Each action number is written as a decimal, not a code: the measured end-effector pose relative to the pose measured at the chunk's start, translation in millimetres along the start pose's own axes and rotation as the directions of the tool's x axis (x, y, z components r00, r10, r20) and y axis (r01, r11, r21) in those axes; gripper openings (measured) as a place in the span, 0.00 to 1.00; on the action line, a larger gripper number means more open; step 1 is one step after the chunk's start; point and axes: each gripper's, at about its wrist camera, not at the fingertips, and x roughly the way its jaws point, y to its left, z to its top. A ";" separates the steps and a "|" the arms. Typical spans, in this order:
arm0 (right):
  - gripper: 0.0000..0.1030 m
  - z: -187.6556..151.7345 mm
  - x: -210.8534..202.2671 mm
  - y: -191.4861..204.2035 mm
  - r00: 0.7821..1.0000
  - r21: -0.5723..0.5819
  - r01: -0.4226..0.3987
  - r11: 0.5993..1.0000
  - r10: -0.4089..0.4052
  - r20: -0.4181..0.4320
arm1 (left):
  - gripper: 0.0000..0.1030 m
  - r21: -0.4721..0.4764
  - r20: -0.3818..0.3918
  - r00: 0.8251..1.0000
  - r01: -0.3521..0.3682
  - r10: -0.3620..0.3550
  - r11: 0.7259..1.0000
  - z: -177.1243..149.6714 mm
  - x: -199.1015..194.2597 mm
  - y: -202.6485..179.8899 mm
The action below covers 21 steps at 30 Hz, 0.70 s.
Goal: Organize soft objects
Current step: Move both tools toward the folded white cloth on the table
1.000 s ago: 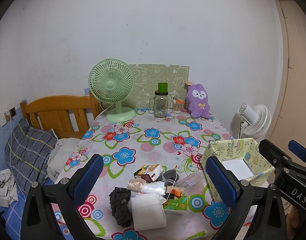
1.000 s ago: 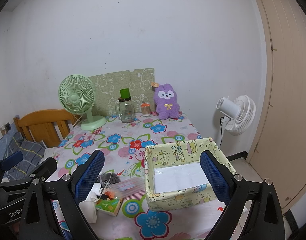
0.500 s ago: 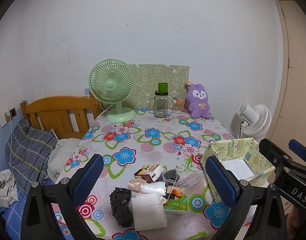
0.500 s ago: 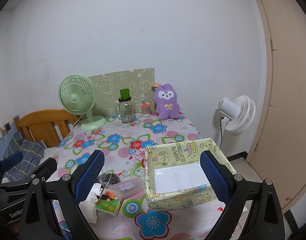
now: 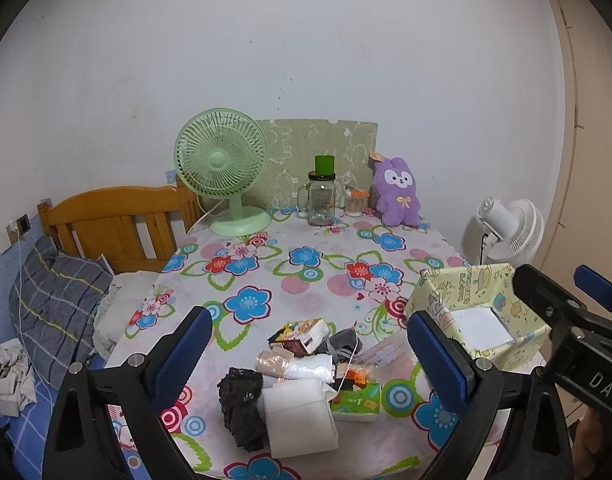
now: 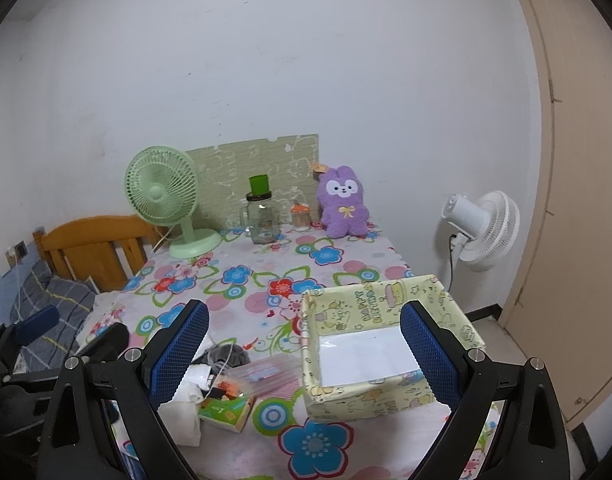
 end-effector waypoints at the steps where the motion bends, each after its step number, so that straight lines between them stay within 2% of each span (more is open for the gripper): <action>1: 0.95 -1.9 1.6 2.8 1.000 -0.005 -0.003 1.000 0.003 -0.003 | 0.96 0.002 -0.001 1.000 0.001 -0.001 1.000 -2.0 0.9 -1.1; 21: 0.90 -55.2 51.1 38.3 0.990 -0.029 -0.106 0.994 0.102 -0.097 | 0.93 -0.003 -0.066 0.998 0.009 -0.009 1.000 -58.6 41.7 14.6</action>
